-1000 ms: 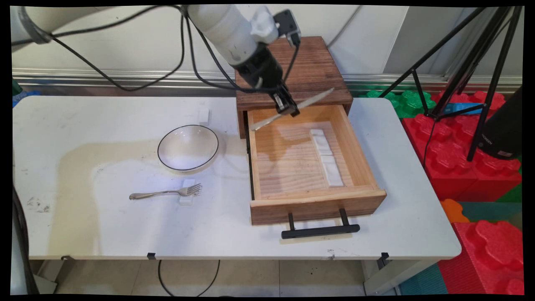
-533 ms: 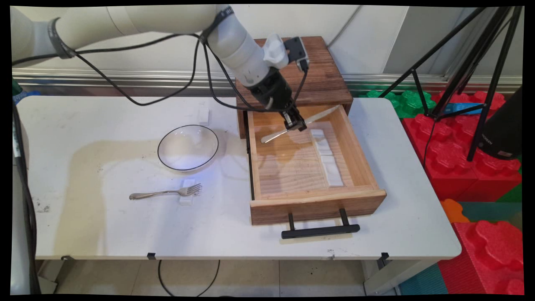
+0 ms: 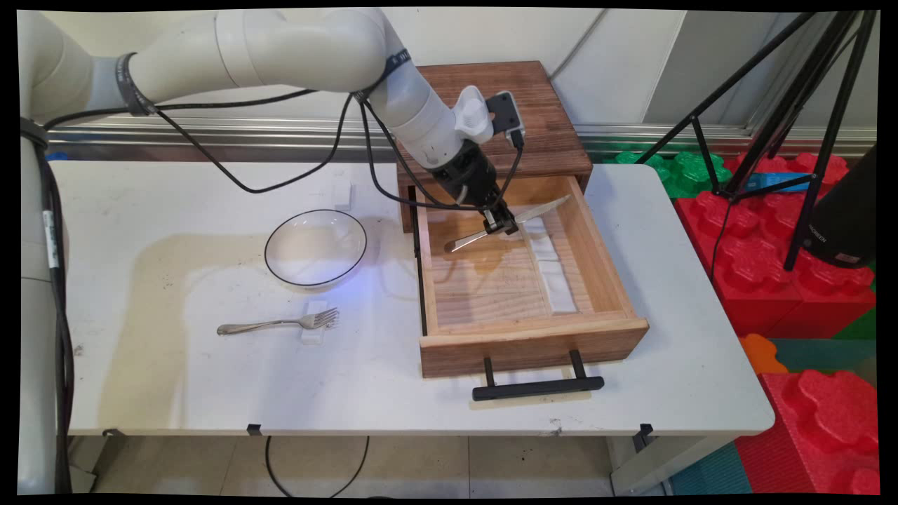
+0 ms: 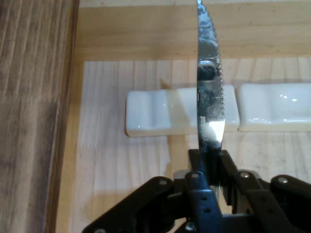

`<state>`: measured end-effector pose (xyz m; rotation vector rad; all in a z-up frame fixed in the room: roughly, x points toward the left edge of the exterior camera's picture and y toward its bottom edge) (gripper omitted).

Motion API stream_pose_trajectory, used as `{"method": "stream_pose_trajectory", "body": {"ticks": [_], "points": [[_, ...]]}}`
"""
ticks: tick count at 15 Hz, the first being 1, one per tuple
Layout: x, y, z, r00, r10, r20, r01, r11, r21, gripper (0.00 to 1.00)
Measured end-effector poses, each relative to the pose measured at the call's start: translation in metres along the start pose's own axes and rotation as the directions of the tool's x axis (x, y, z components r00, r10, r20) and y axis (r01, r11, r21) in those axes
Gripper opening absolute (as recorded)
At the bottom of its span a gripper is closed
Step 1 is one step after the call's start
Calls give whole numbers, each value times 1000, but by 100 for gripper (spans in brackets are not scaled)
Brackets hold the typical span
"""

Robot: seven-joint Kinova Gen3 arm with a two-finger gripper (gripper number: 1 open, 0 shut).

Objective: Place the picked object into the drawer

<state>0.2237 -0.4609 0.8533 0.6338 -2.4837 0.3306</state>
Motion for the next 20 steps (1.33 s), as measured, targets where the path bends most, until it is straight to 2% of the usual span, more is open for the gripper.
{"method": "stream_pose_trajectory", "body": {"ticks": [12,13,20], "points": [[-9,-6,44,999,22,24,-22,1000,-9,0],[-10,-6,45,999,22,25,-22,1000,-10,100],[-11,-7,49,999,26,26,-26,1000,-2,100]]}}
